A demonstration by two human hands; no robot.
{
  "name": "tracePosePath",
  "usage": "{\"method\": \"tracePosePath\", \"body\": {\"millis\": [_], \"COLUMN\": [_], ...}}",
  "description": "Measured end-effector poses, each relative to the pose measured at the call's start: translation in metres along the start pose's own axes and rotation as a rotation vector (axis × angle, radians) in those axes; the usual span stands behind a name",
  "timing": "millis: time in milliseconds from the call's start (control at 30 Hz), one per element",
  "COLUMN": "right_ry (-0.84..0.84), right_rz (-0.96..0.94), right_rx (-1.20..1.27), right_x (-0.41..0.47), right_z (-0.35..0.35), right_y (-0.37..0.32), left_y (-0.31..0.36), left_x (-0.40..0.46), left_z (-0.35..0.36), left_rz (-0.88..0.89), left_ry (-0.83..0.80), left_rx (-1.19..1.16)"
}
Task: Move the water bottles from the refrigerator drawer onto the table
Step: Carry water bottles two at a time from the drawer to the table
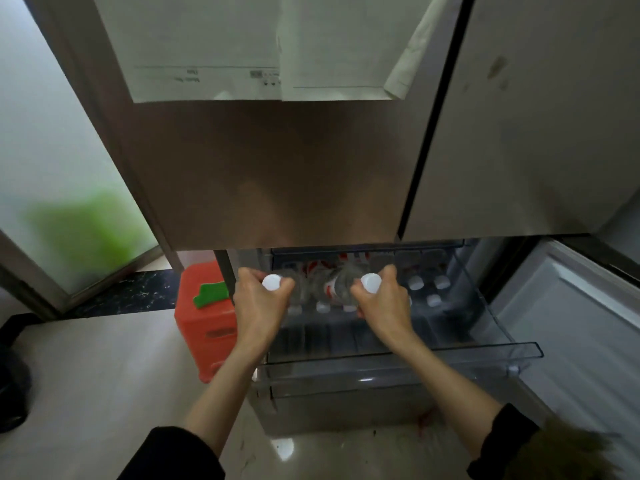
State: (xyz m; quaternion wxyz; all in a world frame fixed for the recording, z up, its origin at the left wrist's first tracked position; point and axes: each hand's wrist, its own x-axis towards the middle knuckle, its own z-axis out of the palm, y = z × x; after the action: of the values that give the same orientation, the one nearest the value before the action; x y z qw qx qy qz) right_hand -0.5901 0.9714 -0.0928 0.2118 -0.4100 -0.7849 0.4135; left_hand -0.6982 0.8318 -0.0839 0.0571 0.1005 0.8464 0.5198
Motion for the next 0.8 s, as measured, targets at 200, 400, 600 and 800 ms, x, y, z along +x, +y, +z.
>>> {"method": "tracePosePath", "body": {"millis": [200,400,600,800], "right_ry": [0.043,-0.083,-0.204,-0.489], "right_rz": [-0.058,-0.110,-0.184,-0.183], "right_rx": [-0.140,-0.192,-0.228,-0.040], "right_x": [-0.012,-0.006,0.008,0.017], "right_z": [0.009,0.011,0.016,0.017], "right_y": [-0.006,-0.002,0.002,0.029], "left_y": [-0.002,-0.004,-0.015,-0.043], "left_x": [0.007,0.003,0.014,0.002], "left_z": [-0.017,0.001,0.015,0.024], "left_rz": [0.051,0.120,0.192,0.210], "left_ry": [-0.125,-0.168,-0.103,-0.410], "left_rx": [0.169,0.190,0.111,0.057]}}
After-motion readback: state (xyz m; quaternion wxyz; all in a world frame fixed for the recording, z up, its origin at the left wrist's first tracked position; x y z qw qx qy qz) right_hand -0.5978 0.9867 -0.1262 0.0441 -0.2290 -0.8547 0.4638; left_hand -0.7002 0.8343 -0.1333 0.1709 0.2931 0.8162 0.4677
